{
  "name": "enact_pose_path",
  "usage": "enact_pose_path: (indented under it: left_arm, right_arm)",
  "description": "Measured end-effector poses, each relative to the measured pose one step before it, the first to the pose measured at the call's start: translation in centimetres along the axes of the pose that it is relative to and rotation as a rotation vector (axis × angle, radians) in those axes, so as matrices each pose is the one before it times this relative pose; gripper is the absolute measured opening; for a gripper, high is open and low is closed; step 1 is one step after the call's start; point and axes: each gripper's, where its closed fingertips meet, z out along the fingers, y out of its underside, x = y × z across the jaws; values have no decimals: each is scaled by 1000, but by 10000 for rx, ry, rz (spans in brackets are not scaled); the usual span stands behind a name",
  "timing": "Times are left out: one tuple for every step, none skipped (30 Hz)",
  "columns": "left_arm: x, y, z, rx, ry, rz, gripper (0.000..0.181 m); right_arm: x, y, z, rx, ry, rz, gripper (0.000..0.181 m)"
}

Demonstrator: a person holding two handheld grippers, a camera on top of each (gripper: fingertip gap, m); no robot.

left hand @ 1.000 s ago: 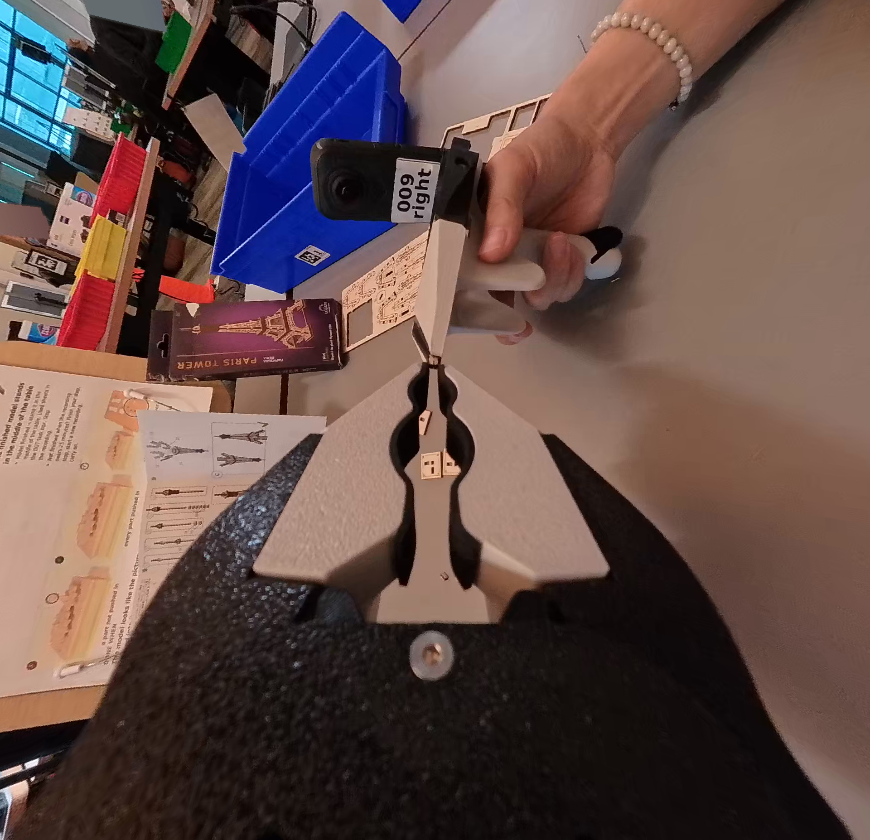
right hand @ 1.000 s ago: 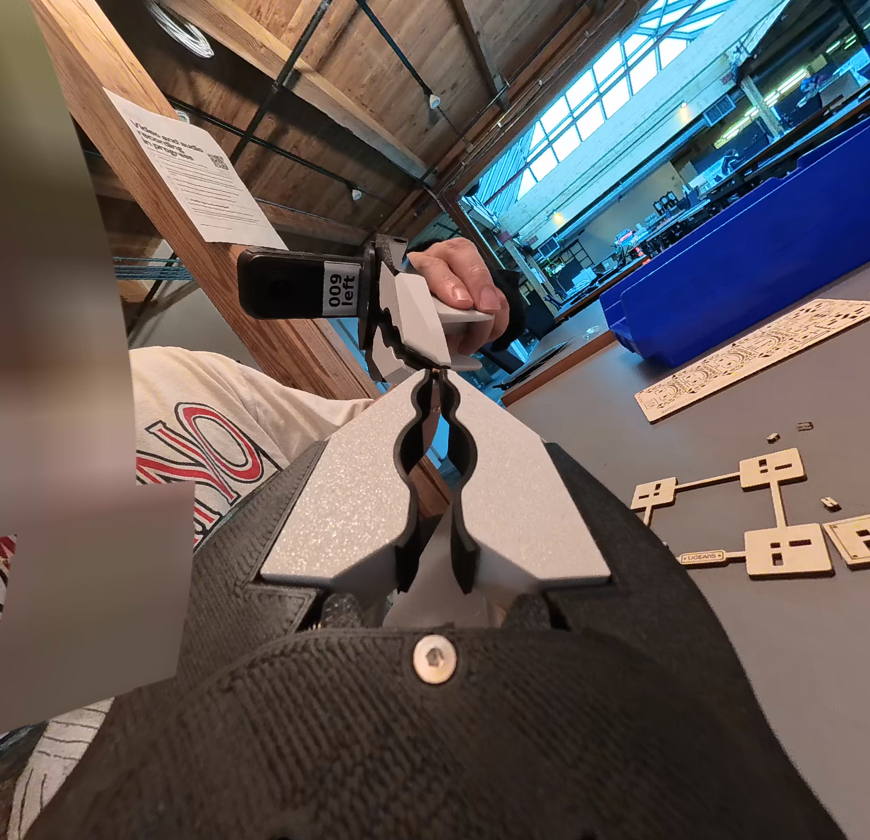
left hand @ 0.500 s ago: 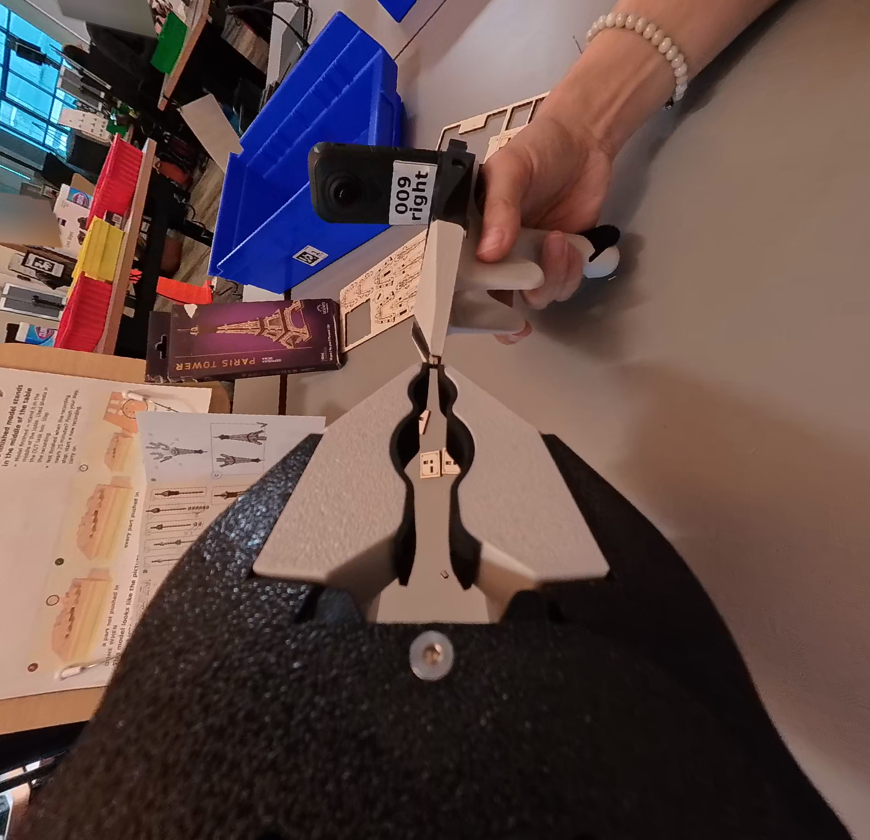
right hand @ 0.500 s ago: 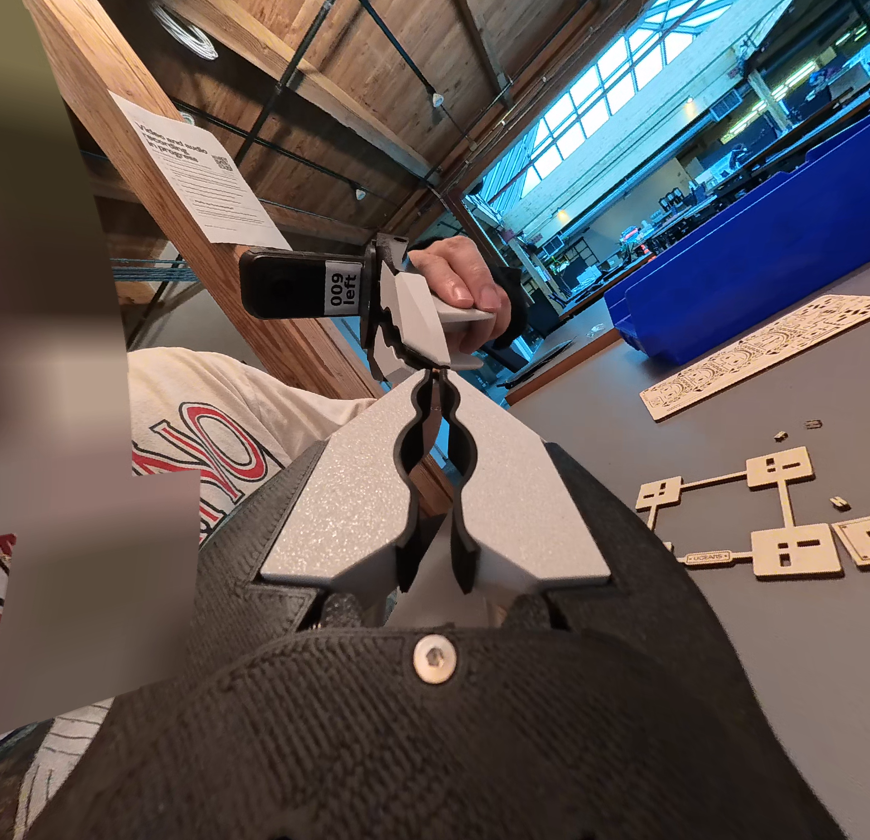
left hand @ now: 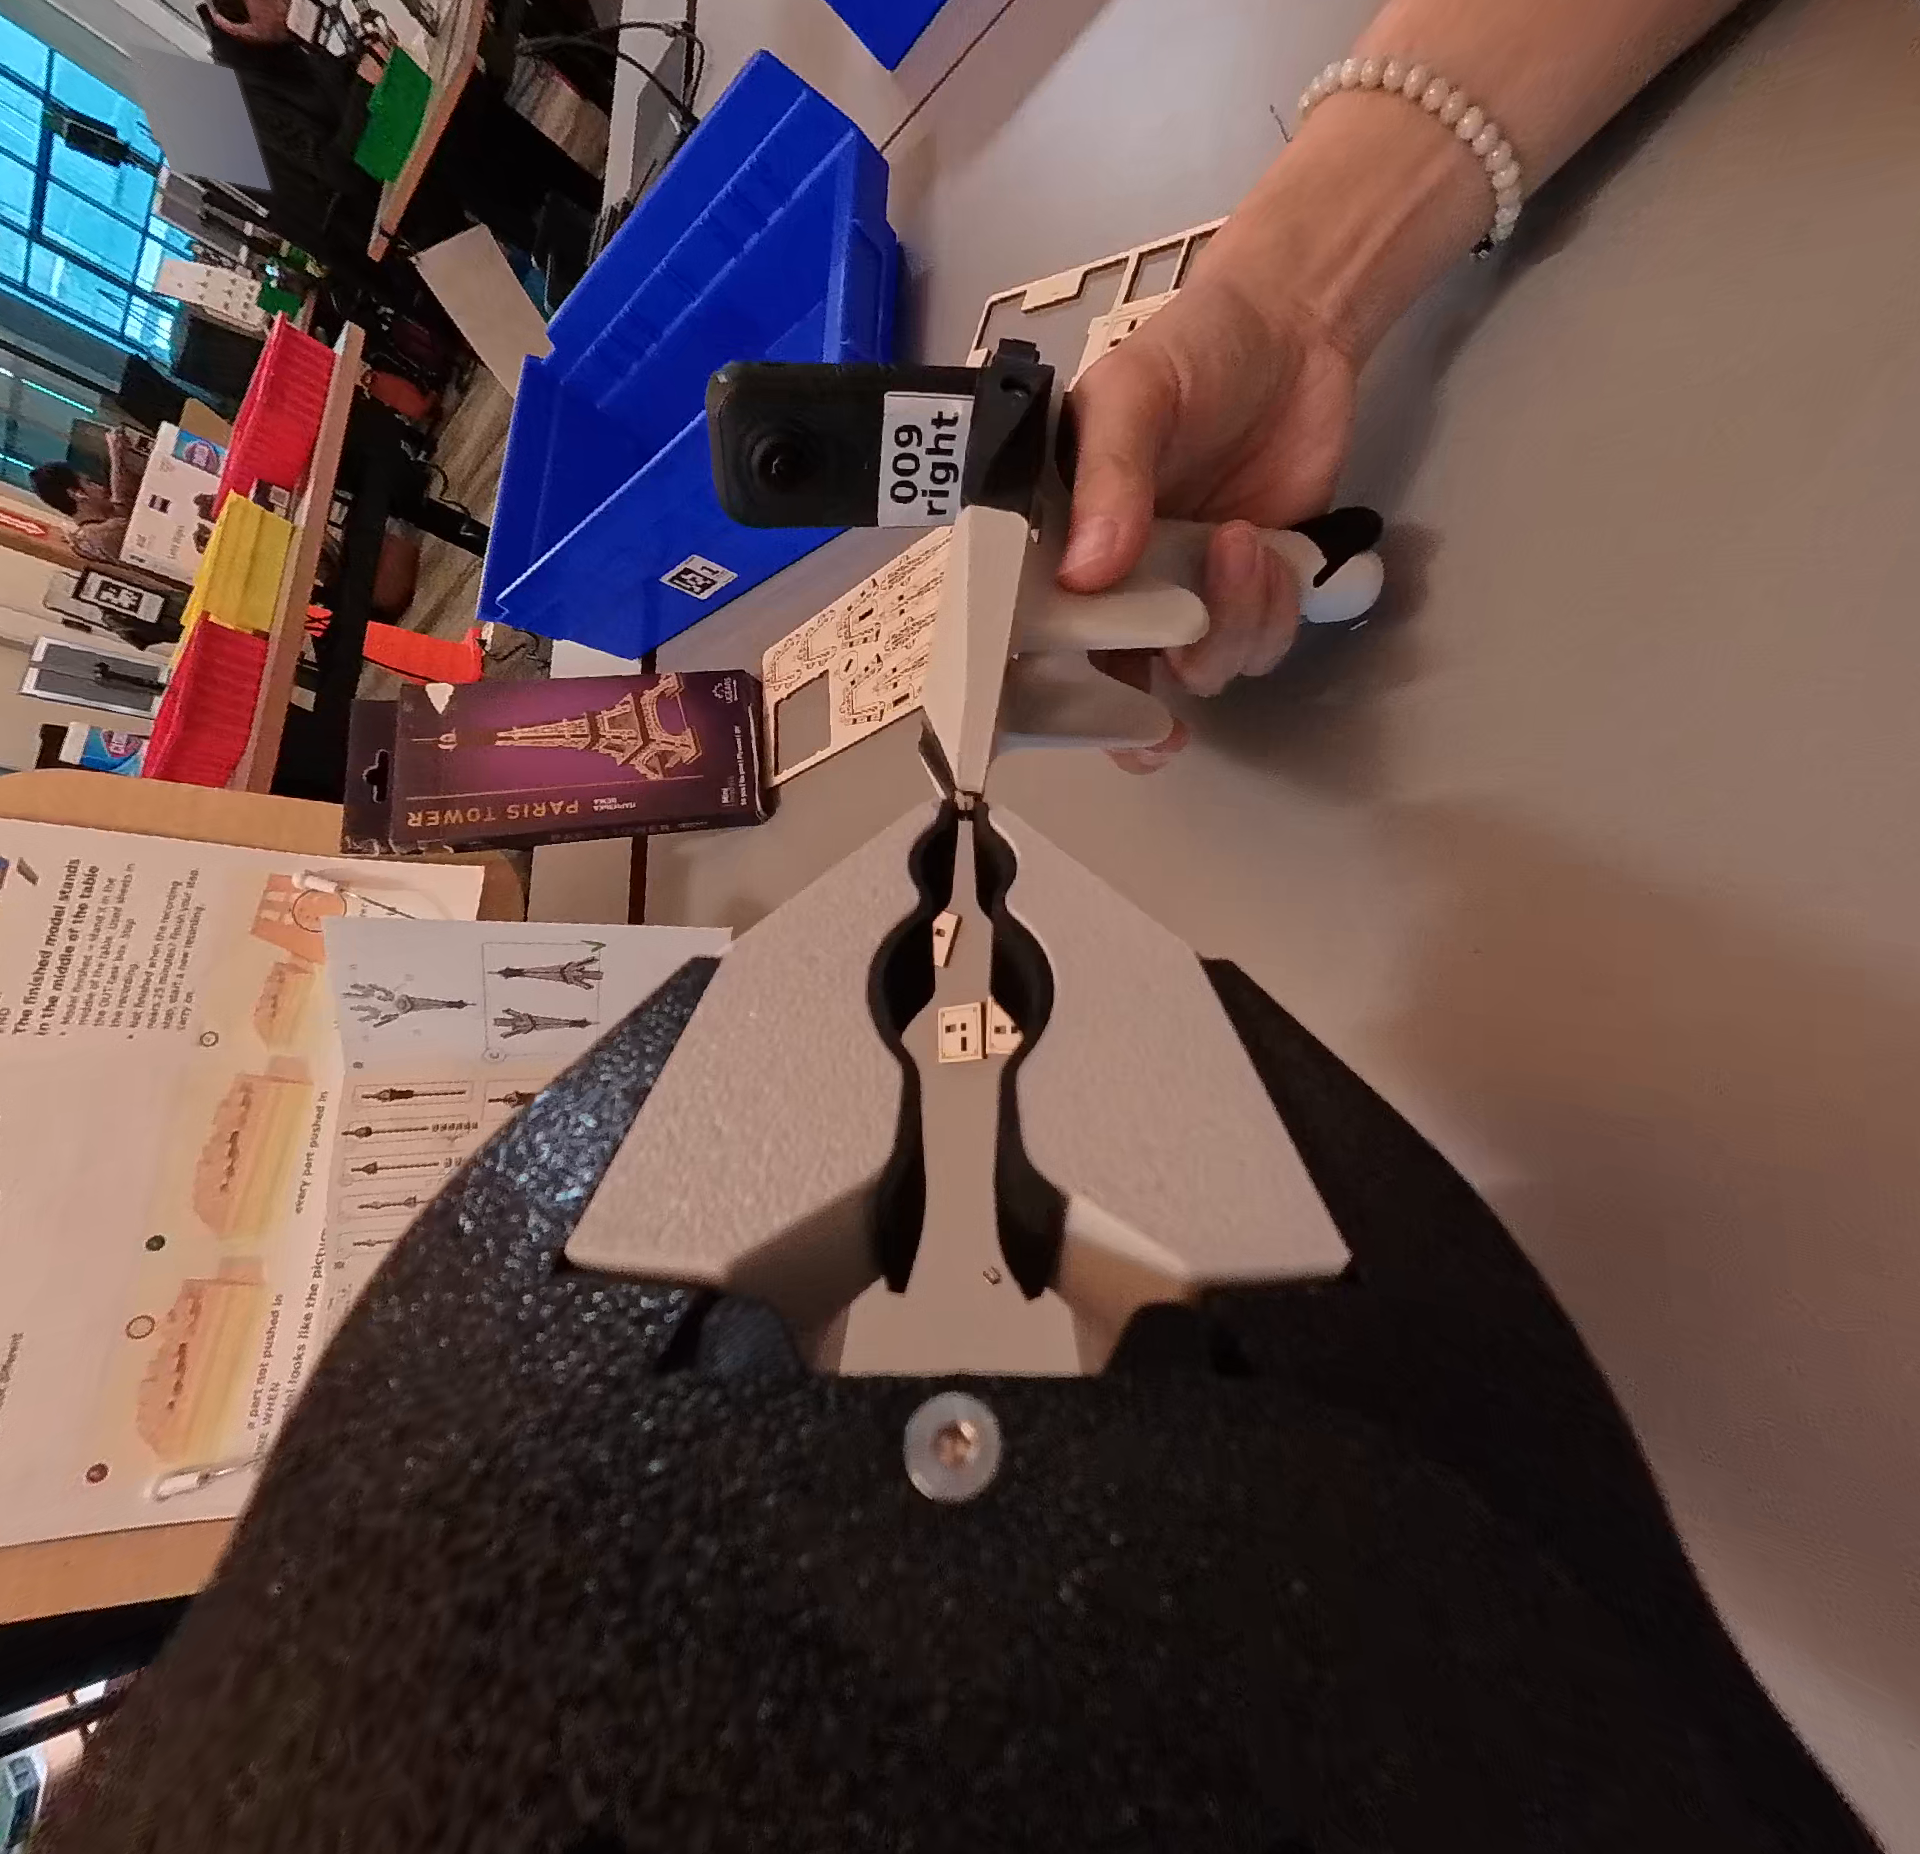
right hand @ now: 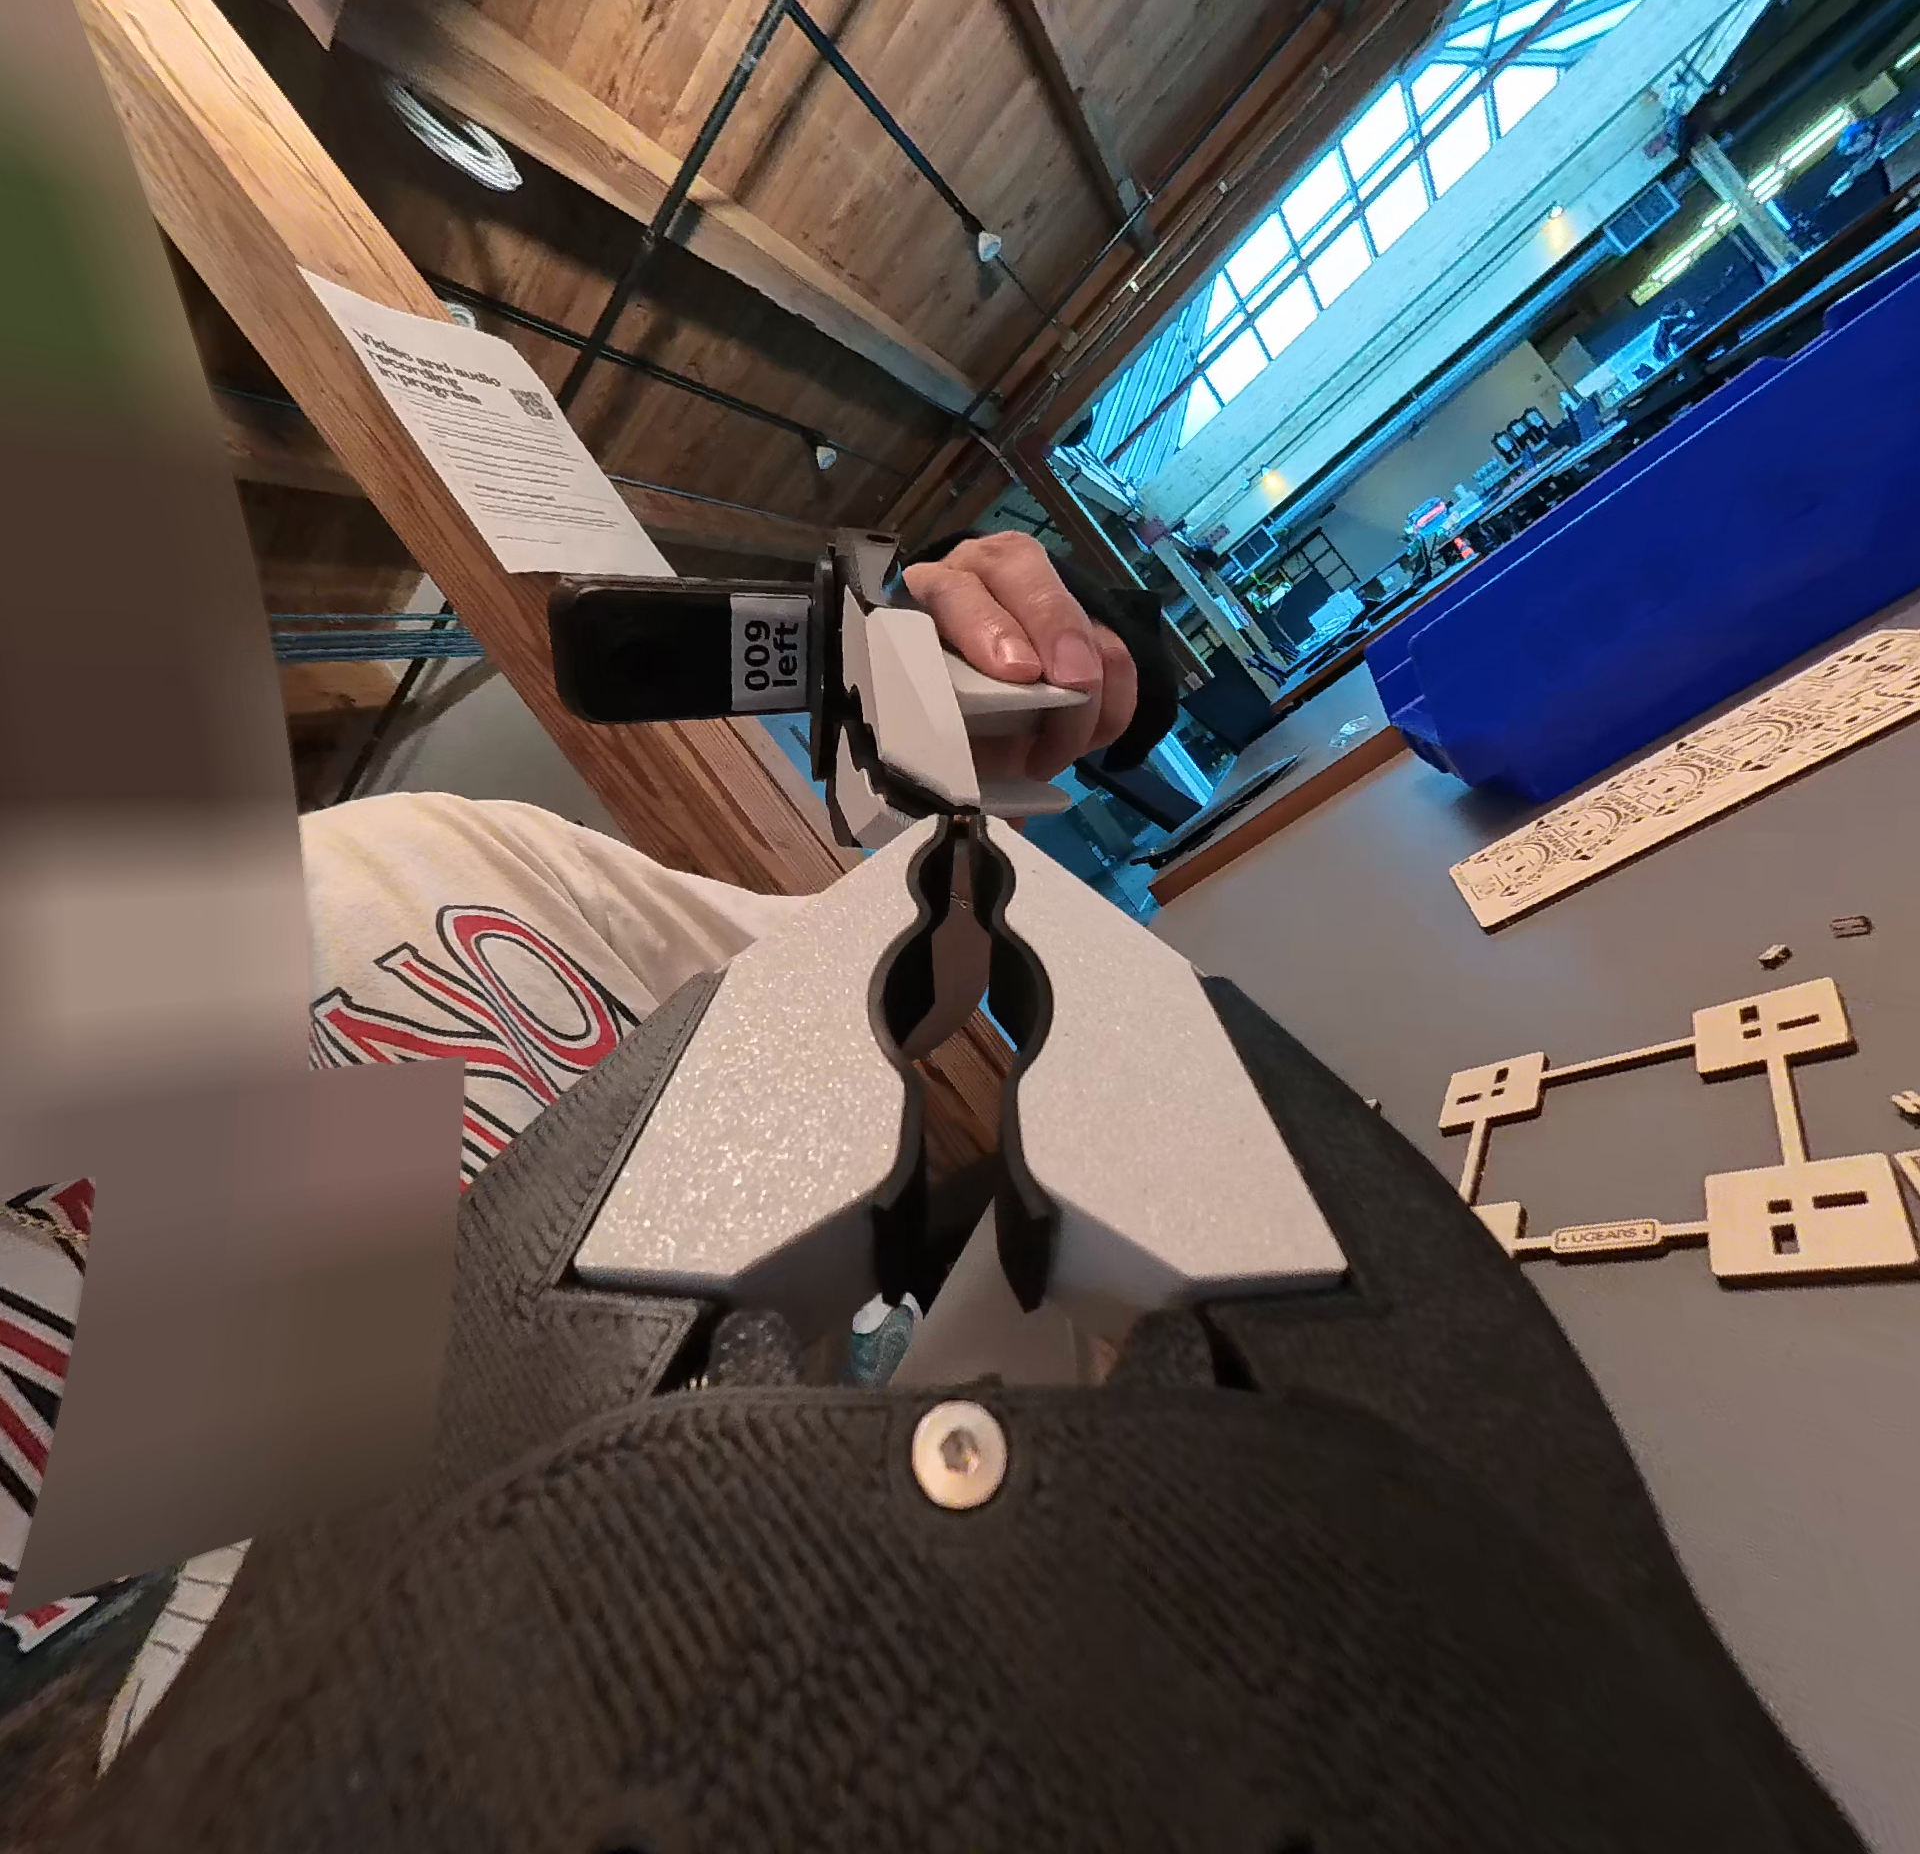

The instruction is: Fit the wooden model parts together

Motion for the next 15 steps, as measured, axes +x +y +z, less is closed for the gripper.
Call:
enact_pose_path:
  left_arm:
    - [22,64,37,-44,2,4,0]
    - [1,23,25,-26,-21,12,0]
    - [46,40,22,-48,22,-7,0]
    - [43,127,39,-104,55,-36,0]
    - [45,185,41,-142,69,-56,0]
    - [118,326,30,-209,161,-70,0]
    - [66,525,28,-300,166,-109,0]
    - [154,683,67,-335,268,-175,0]
    - [364,732,147,-310,450,-260,0]
    - [370,744,291,-266,478,-291,0]
    - [507,903,460,-342,577,-272,0]
    - [431,1043,623,-461,533,-204,0]
    - [394,1017,728,-492,484,-92,0]
    - [500,889,786,-443,538,-46,0]
    - [382,673,814,-342,473,-83,0]
  right_arm:
    - [62,60,-23,-38,49,-42,1]
    - [27,14,-27,-11,41,-69,1]
    - [20,24,-25,-16,27,-38,1]
    - [93,73,-15,-55,75,-23,1]
    - [170,56,-27,-42,132,-63,1]
    - [237,84,-66,-87,186,-120,1]
    - [356,84,-127,-140,284,-214,4]
    - [547,130,-194,-236,440,-360,8]
    - [585,305,-220,-404,519,-621,10]
    - [627,573,-183,-623,617,-949,6]
    - [312,402,-49,-590,526,-1014,2]
    - [-244,438,54,-564,246,-1424,0]
    - [199,734,153,-712,627,-1622,0]
    - [193,987,232,-873,675,-1699,0]
    - [108,977,354,-949,664,-1684,0]
